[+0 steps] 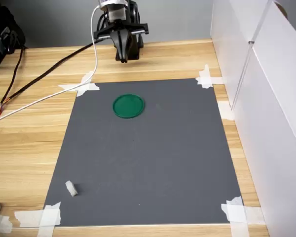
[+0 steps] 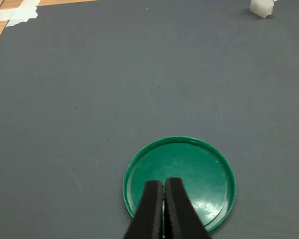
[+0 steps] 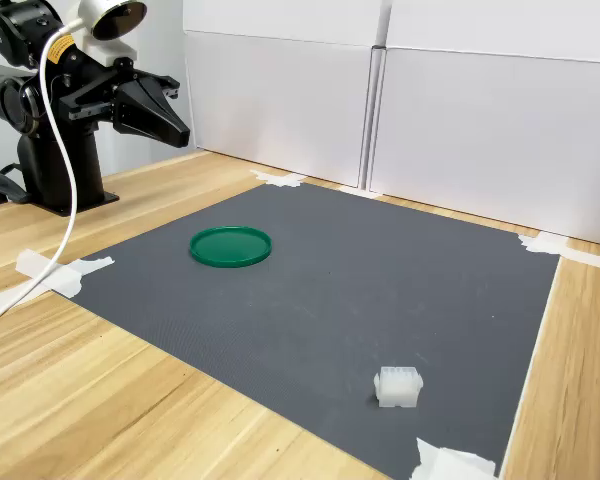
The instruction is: Grasp a white terminal and put it in the green lid.
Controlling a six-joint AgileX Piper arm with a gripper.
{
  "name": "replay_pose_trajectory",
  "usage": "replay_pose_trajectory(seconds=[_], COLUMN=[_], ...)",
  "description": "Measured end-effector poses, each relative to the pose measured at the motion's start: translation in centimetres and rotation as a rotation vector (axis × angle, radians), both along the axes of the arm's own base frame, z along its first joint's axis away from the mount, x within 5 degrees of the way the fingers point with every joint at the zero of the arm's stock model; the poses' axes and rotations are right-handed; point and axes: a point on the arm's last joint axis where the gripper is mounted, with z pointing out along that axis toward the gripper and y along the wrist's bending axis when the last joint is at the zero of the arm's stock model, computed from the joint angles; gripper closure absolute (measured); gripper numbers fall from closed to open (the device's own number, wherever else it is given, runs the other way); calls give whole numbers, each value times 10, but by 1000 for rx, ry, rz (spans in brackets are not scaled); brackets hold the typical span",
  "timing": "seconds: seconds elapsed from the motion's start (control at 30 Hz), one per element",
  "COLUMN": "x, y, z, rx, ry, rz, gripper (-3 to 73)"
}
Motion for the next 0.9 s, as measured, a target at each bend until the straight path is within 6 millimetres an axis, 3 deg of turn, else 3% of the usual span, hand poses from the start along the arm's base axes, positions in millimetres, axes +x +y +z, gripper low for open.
replay_pose_trajectory(seconds=[0.9], x=[-2], y=[2], z=[3], rx=[6], ry=[65], rz=[22], gripper=[716])
